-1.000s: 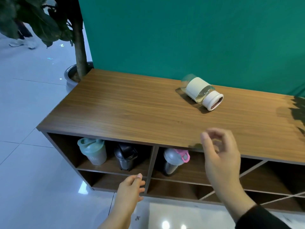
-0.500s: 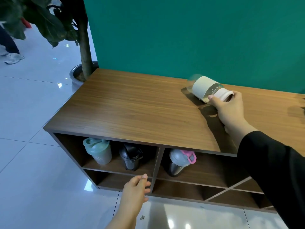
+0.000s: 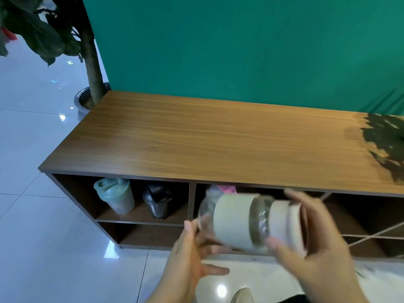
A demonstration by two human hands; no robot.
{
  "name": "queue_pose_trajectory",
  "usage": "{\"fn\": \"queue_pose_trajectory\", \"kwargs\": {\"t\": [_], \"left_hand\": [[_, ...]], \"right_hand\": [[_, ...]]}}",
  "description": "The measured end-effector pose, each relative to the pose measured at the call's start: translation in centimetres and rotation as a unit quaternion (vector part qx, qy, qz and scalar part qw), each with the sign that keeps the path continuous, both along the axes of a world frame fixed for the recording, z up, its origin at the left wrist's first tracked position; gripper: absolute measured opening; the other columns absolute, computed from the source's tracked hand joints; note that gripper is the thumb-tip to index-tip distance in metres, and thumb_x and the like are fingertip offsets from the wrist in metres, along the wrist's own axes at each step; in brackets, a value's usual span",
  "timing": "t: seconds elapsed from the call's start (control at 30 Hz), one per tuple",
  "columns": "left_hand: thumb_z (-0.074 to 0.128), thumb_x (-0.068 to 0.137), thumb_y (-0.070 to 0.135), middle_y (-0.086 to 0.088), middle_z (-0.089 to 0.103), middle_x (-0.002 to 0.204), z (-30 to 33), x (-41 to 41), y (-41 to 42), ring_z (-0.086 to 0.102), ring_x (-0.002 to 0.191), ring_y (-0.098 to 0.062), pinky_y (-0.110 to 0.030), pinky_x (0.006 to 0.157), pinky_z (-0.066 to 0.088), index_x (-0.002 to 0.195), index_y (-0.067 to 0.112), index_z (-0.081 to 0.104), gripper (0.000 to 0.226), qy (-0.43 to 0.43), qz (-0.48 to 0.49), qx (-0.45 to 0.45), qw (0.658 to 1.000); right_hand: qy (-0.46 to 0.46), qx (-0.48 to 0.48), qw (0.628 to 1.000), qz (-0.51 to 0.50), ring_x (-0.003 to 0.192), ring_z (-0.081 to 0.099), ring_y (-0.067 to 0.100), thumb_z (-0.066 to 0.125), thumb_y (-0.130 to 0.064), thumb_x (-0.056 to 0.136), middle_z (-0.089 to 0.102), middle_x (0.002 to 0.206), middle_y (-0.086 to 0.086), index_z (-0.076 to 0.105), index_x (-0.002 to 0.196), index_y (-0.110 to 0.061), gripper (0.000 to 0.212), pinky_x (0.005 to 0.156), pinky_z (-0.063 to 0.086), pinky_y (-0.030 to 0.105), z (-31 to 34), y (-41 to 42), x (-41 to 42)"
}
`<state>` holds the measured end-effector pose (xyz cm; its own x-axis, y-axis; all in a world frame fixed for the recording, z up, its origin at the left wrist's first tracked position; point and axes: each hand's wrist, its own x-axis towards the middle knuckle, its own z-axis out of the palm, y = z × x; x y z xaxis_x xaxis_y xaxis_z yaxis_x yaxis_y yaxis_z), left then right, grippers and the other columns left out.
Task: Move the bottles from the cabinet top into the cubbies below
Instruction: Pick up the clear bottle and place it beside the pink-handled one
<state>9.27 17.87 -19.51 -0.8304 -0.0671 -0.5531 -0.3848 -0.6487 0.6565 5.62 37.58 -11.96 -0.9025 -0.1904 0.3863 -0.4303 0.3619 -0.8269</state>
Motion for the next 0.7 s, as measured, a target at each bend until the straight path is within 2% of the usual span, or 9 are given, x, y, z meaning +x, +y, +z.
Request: {"fn": "queue_pose_trajectory", "kwargs": {"t": [0.07, 0.17, 0.23, 0.27, 0.3, 0.33, 0.43, 0.57, 0.7], "left_hand": [[0.052, 0.064, 0.064, -0.015, 0.074, 0.113, -0.6, 0.6, 1.4, 0.067, 0.106, -0.043, -0.063, 0.068, 0.059, 0.113, 0.023, 0.069, 0.067, -0.079, -0.015, 0.069, 0.994], [0.077, 0.066, 0.047, -0.022, 0.071, 0.121, -2.8, 1.5, 3.5, 0.065, 0.111, -0.049, -0.067, 0.084, 0.055, 0.123, 0.013, 0.067, 0.067, -0.144, 0.001, 0.166, 0.976], [0.077, 0.075, 0.044, -0.024, 0.067, 0.126, -4.1, 1.6, 4.4, 0.064, 0.112, -0.051, -0.066, 0.084, 0.056, 0.13, 0.014, 0.061, 0.065, -0.168, 0.007, 0.178, 0.969], [0.075, 0.081, 0.042, -0.023, 0.064, 0.128, -4.7, 1.3, 4.8, 0.062, 0.114, -0.051, -0.066, 0.086, 0.055, 0.13, 0.016, 0.059, 0.058, -0.172, 0.008, 0.173, 0.97], [0.073, 0.085, 0.039, -0.022, 0.063, 0.129, -4.9, 0.9, 5.0, 0.061, 0.116, -0.05, -0.067, 0.088, 0.054, 0.13, 0.017, 0.057, 0.052, -0.171, 0.009, 0.163, 0.972], [0.07, 0.088, 0.038, -0.02, 0.062, 0.129, -5.1, 0.4, 4.9, 0.06, 0.117, -0.048, -0.066, 0.092, 0.052, 0.13, 0.018, 0.055, 0.049, -0.17, 0.009, 0.148, 0.974], [0.059, 0.095, 0.043, -0.008, 0.056, 0.135, -5.3, -1.1, 4.5, 0.052, 0.128, -0.038, -0.056, 0.108, 0.043, 0.142, 0.027, 0.045, 0.051, -0.15, -0.066, 0.031, 0.986], [0.055, 0.095, 0.05, 0.001, 0.051, 0.148, -7.0, -1.5, 3.4, 0.053, 0.133, -0.022, -0.045, 0.11, 0.044, 0.144, 0.036, 0.046, 0.052, -0.114, -0.163, -0.163, 0.966], [0.055, 0.098, 0.042, 0.0, 0.065, 0.124, -8.2, -1.5, 2.9, 0.064, 0.11, -0.016, -0.035, 0.093, 0.053, 0.126, 0.027, 0.061, 0.033, -0.152, -0.184, -0.221, 0.946]], "right_hand": [[0.008, 0.029, 1.0, -0.007, 0.102, 0.06, 0.003, 0.082, -0.044, 0.048, 0.06, 0.107, -0.01, 0.058, 0.125, -0.035, 0.082, 0.088, 0.044, 0.01, -2.7, 0.5, 1.9], [-0.091, -0.089, 0.989, -0.071, 0.1, 0.061, -0.005, 0.079, -0.041, 0.029, 0.065, 0.108, -0.018, 0.055, 0.121, -0.033, 0.095, 0.077, 0.046, 0.003, -5.2, -1.1, 3.8], [-0.034, -0.123, 0.976, -0.175, 0.082, 0.067, 0.01, 0.081, -0.04, 0.031, 0.073, 0.095, 0.008, 0.065, 0.102, -0.027, 0.074, 0.061, 0.053, 0.013, -7.7, -1.7, 3.5], [-0.011, -0.161, 0.959, -0.233, 0.074, 0.067, 0.019, 0.086, -0.04, 0.035, 0.074, 0.079, 0.014, 0.069, 0.093, -0.028, 0.062, 0.031, 0.045, 0.046, -9.1, -1.5, 3.5], [-0.034, -0.219, 0.946, -0.236, 0.082, 0.067, 0.018, 0.09, -0.044, 0.035, 0.075, 0.078, 0.005, 0.07, 0.092, -0.03, 0.062, 0.089, -0.032, 0.009, -9.5, -1.4, 3.2], [-0.097, -0.209, 0.955, -0.185, 0.094, 0.066, 0.009, 0.092, -0.05, 0.034, 0.075, 0.086, -0.01, 0.067, 0.098, -0.035, 0.07, 0.076, 0.049, 0.009, -9.4, -1.2, 2.8], [-0.261, -0.148, 0.942, -0.152, 0.102, 0.061, 0.014, 0.095, -0.028, 0.057, 0.063, 0.102, -0.016, 0.051, 0.117, -0.031, 0.075, 0.068, 0.052, 0.014, -9.4, -0.1, 1.2], [-0.227, -0.083, 0.958, -0.154, 0.1, 0.058, -0.002, 0.089, -0.021, 0.069, 0.059, 0.109, -0.016, 0.047, 0.121, -0.034, 0.068, 0.083, 0.052, 0.028, -10.7, 0.0, -4.7], [-0.233, -0.064, 0.955, -0.169, 0.105, 0.059, 0.008, 0.087, -0.022, 0.071, 0.06, 0.113, -0.009, 0.043, 0.122, -0.031, 0.068, 0.087, 0.052, 0.03, -13.5, 0.8, -8.9]]}}
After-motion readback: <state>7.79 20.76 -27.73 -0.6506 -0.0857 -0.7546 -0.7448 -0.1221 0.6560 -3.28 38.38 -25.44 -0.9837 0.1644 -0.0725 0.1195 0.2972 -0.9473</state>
